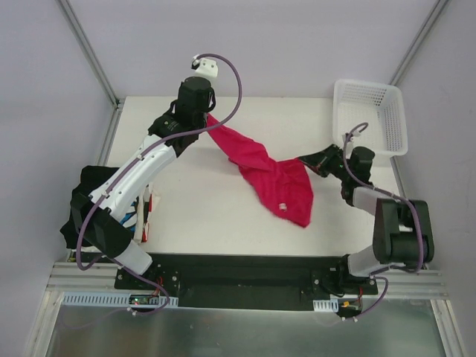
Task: Fold and stack the t-shirts
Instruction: Flatten out the tshirt
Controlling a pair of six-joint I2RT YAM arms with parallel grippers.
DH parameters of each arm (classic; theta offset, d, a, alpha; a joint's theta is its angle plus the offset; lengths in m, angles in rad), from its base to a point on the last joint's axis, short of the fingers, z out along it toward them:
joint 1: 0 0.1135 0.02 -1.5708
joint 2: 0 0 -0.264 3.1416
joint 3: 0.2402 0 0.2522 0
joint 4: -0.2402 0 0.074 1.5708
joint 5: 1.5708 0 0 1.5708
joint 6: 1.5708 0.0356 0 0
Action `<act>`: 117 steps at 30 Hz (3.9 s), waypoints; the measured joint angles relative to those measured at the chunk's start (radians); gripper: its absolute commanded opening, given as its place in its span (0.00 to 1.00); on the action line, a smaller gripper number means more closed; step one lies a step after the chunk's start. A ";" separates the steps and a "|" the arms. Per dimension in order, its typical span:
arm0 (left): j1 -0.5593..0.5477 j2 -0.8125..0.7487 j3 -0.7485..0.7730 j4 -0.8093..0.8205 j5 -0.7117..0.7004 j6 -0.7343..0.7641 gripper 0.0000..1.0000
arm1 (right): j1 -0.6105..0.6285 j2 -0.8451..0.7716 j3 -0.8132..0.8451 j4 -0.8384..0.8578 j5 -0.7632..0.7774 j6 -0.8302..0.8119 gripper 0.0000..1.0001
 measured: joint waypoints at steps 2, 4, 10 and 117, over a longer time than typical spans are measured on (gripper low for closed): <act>0.006 0.000 -0.026 0.013 0.000 -0.011 0.11 | -0.056 -0.110 -0.037 -0.014 0.035 -0.010 0.01; 0.006 0.000 -0.054 0.021 0.000 -0.022 0.59 | -0.075 -0.206 -0.047 -0.064 0.069 -0.040 0.01; 0.013 0.013 -0.116 0.042 0.005 -0.066 0.99 | -0.068 -0.316 -0.046 -0.142 0.100 -0.102 0.01; -0.166 0.379 -0.362 0.900 1.215 -0.289 0.00 | 0.063 -0.192 0.185 -0.314 -0.101 -0.092 0.47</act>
